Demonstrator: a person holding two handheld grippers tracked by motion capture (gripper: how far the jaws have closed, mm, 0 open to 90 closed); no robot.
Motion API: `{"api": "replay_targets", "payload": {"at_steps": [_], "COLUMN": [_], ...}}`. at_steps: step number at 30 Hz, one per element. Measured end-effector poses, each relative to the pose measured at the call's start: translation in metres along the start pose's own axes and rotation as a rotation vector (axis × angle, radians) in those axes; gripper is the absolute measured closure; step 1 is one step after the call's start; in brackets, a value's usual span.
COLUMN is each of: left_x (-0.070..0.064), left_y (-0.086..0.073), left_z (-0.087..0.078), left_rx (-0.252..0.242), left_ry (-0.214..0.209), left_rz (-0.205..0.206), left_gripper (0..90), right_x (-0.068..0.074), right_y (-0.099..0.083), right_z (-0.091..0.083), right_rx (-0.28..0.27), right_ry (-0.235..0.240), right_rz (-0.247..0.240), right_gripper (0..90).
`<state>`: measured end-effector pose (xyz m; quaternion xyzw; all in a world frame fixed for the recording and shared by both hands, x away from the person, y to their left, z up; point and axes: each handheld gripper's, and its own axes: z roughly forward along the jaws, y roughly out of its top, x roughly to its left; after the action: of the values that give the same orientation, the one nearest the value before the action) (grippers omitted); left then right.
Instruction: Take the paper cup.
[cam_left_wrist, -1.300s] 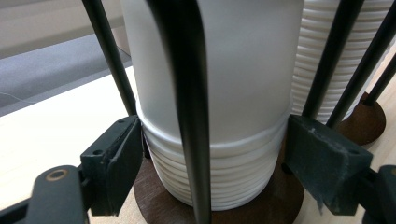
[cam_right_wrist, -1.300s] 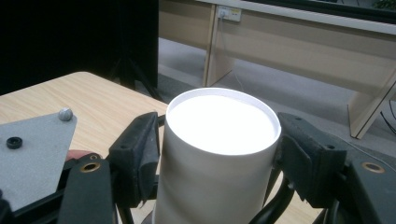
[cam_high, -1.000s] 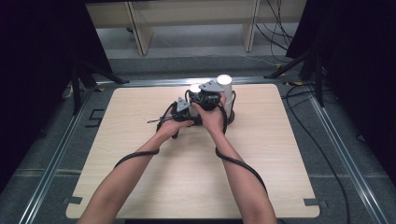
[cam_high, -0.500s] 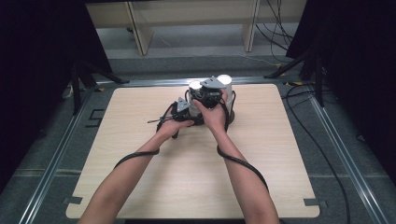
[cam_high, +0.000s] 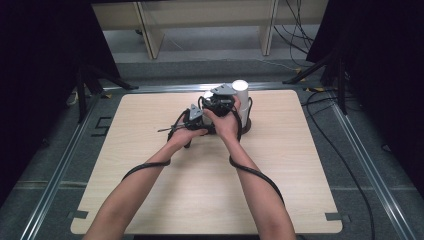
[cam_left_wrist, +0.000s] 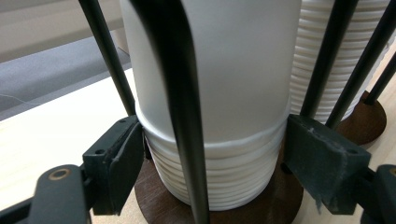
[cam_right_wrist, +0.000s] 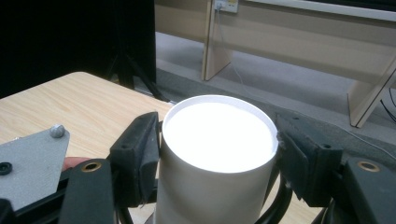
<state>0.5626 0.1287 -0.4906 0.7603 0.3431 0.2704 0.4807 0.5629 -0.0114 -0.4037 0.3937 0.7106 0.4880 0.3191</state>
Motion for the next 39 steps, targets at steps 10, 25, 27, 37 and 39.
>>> {"api": "replay_targets", "payload": {"at_steps": [10, 25, 27, 37, 39], "left_x": [-0.002, -0.002, -0.002, -0.002, -0.002], "left_y": [0.001, 0.002, 0.001, 0.001, 0.002], "left_z": [0.0, -0.001, -0.002, -0.001, -0.003], "left_rx": [-0.001, 0.002, 0.002, 0.0, 0.002], "left_ry": [0.004, 0.014, 0.012, 0.016, 0.014], "left_rz": [0.014, 0.02, 0.017, 0.019, 0.023], "left_gripper": [21.5, 21.7, 21.6, 19.2, 18.1], "right_x": [-0.002, -0.001, -0.001, -0.002, -0.002], "right_y": [0.0, 0.021, 0.024, 0.036, 0.039], "right_z": [-0.002, -0.017, -0.02, -0.029, -0.031], "right_rx": [-0.027, -0.106, -0.117, -0.148, -0.162], "right_ry": [0.02, 0.032, 0.042, 0.047, 0.046], "right_rz": [0.006, 0.026, 0.024, 0.045, 0.029], "right_gripper": [36.1, 36.5, 36.6, 36.6, 36.6]}}
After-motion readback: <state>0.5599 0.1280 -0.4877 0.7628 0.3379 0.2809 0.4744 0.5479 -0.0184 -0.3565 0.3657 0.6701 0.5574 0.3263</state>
